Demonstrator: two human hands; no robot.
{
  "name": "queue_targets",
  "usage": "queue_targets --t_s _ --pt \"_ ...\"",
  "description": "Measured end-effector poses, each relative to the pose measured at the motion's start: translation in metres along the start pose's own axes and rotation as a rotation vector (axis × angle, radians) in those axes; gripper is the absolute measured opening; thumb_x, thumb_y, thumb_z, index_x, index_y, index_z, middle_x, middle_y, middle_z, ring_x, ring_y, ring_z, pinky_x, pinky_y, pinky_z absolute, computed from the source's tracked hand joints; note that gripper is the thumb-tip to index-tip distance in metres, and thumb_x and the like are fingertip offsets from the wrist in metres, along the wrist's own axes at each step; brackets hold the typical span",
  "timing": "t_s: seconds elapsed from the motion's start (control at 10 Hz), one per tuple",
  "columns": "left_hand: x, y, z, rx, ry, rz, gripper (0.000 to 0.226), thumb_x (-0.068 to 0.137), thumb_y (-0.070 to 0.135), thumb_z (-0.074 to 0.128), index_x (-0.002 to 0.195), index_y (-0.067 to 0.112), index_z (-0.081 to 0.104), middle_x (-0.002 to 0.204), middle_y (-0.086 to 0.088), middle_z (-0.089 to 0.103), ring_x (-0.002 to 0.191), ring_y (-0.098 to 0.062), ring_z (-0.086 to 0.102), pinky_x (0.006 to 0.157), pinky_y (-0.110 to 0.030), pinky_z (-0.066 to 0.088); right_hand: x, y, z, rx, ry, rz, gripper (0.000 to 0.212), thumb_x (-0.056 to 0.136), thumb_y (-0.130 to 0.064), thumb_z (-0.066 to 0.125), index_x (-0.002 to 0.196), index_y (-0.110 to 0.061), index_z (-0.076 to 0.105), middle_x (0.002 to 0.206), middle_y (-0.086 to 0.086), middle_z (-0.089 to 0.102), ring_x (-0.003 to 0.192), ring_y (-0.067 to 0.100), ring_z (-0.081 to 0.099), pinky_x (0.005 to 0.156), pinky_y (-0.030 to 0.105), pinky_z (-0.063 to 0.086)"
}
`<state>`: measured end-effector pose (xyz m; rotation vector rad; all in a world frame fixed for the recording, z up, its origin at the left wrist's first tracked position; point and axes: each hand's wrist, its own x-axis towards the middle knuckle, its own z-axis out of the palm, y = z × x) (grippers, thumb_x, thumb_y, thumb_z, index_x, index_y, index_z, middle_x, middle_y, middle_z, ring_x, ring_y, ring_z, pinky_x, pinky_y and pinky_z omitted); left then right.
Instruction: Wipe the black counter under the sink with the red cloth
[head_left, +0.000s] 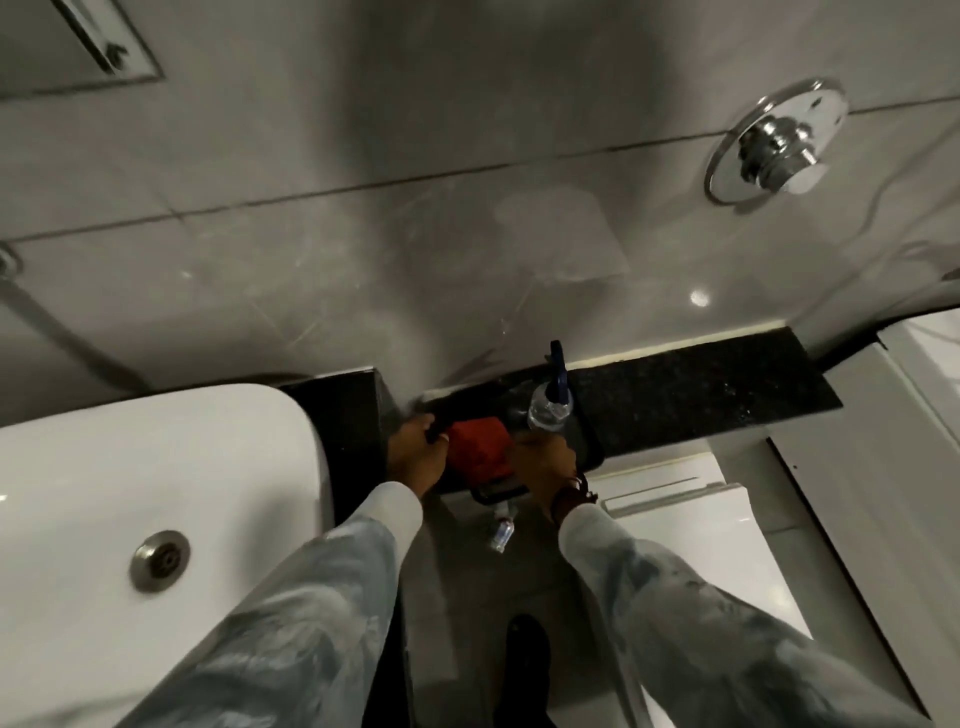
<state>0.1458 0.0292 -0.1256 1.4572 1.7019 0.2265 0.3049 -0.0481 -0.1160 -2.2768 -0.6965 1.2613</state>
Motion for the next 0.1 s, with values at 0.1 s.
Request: queue_targets --t_s 0.1 --pt "-0.0262 0.0347 -0.0615 0.079 0.089 0.276 0.031 0.093 0.010 0.056 0.119 0.007 0.072 0.125 -0.017 0.072 0.117 -0.036 0.067 0.103 -0.038 0.051 -0.0347 -0.0458 -0.0100 -0.025 0.110 -0.168 0.029 0.090 -0.031 0.063 0.110 -0.015 0.077 0.118 0.014 0.075 0.112 0.035 0.068 0.095 0.035 0.054"
